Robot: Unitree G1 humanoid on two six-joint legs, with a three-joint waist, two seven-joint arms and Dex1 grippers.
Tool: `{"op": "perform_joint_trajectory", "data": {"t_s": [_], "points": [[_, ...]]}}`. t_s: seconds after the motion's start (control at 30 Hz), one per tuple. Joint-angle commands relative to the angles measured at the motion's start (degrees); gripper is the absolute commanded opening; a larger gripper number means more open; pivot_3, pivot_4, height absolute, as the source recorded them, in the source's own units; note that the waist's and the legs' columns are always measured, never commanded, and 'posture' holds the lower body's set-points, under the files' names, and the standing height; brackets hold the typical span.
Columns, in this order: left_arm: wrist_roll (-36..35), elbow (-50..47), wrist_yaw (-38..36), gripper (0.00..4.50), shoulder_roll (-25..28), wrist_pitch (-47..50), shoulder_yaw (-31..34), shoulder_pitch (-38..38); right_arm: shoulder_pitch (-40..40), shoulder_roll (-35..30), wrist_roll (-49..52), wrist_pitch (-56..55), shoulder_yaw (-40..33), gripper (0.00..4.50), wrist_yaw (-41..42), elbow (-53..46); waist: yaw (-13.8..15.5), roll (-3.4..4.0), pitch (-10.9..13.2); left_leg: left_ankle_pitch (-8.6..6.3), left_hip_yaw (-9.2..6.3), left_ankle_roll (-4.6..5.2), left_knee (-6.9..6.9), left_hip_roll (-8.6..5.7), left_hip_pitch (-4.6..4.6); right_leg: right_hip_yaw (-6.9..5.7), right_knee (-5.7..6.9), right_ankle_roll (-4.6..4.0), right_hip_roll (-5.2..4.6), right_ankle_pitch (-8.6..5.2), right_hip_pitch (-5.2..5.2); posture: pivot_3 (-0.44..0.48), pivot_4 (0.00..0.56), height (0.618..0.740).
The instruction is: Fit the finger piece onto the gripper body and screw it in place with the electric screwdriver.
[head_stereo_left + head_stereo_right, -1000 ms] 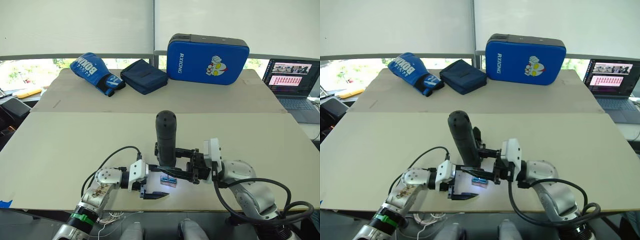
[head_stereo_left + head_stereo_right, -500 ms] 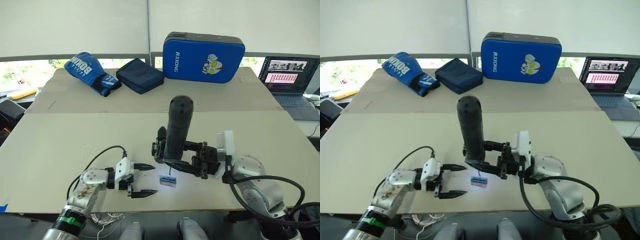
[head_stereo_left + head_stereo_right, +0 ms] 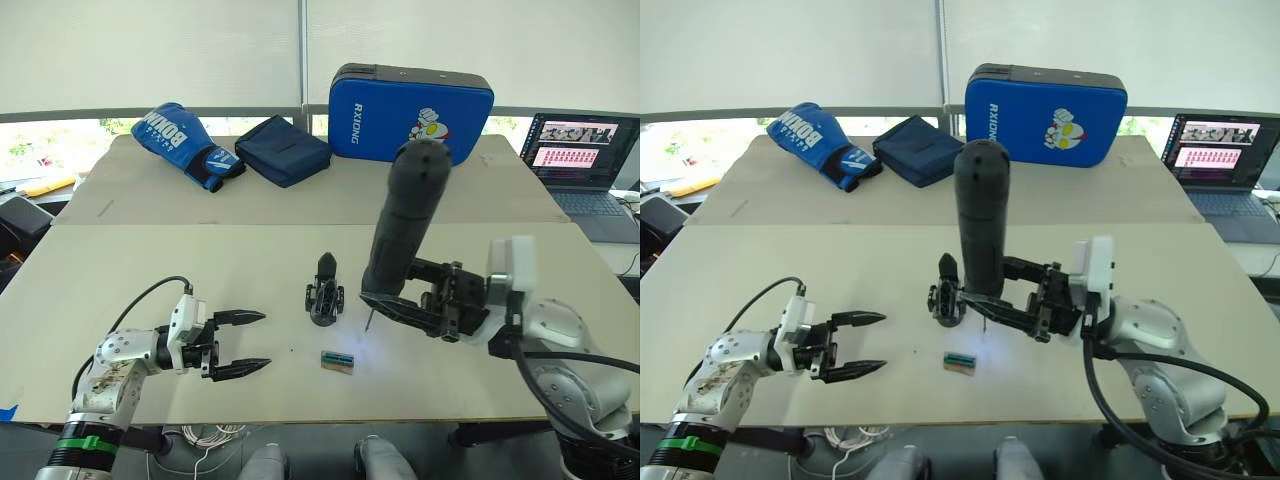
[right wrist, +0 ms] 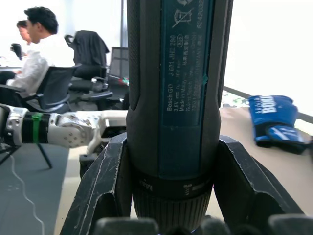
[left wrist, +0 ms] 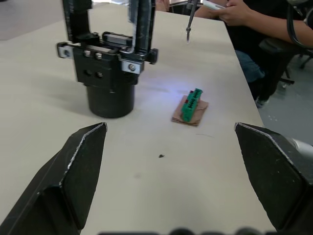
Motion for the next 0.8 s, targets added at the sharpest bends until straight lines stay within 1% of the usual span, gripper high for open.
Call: {"op": "perform_joint_trajectory", "data": {"t_s": [0.03,0.17,0.27,0.37,0.5,0.67,0.8], "points": [[-1.4,0.6,-0.1,4.41,0.6,0.1,3.0,0.0,0.1,-1.6,3.3,0.2,-4.5,1.9,-1.1,-3.6,0.0,-0.02,0.0,0.0,0.0,0.0,0.0,0.0,0.0,0.0,0.0,0.0,0.0,0.0,0.0,0.0,0.15,0.74],[-1.8,1.0,0.3,4.41,-0.3,-0.1,4.2,-0.7,-0.4,-2.8,5.0,1.0,-6.3,1.9,-2.2,-4.2,0.0,-0.03,0.0,0.0,0.01,0.0,0.0,0.0,-0.01,0.0,0.0,0.0,0.0,0.0,0.0,0.0,0.15,0.74],[0.4,0.6,1.6,4.41,-0.4,0.8,2.4,-1.3,-2.0,-3.2,6.3,1.5,-6.6,1.9,-3.3,-4.3,0.0,-0.04,0.0,0.0,0.01,0.0,0.01,0.0,-0.01,0.0,0.0,0.0,-0.01,0.0,0.0,0.0,0.15,0.74],[2.2,-0.1,6.3,4.41,-3.0,1.5,1.3,-2.5,-4.1,-3.3,7.7,2.3,-6.7,1.9,-4.5,-4.2,0.0,-0.04,0.0,0.0,0.01,0.0,0.0,0.0,-0.01,0.0,0.0,0.0,0.0,0.0,0.0,0.0,0.15,0.74],[8.6,0.2,13.4,4.41,-8.3,0.2,-3.7,-5.1,-7.0,-3.6,9.1,3.4,-6.2,1.9,-5.3,-3.9,0.3,-0.06,0.0,0.0,0.0,0.0,0.01,-0.03,-0.04,0.0,-0.02,0.0,-0.02,0.02,0.01,0.0,0.15,0.74],[13.6,3.4,18.1,4.41,-13.7,-0.9,-8.2,-8.2,-8.6,-3.9,9.6,4.2,-5.6,1.9,-4.8,-3.3,0.3,-0.1,0.1,0.0,0.0,0.0,0.02,-0.06,-0.1,0.0,-0.05,0.01,-0.04,0.03,-0.01,0.0,0.15,0.74],[16.2,6.5,20.8,4.41,-16.4,-0.9,-10.1,-10.7,-9.4,-4.0,9.8,4.6,-5.4,1.9,-4.6,-3.1,0.1,-0.11,0.1,0.0,-0.02,0.0,0.02,-0.05,-0.1,0.0,-0.03,0.01,-0.01,0.03,-0.02,0.0,0.15,0.74]]}}
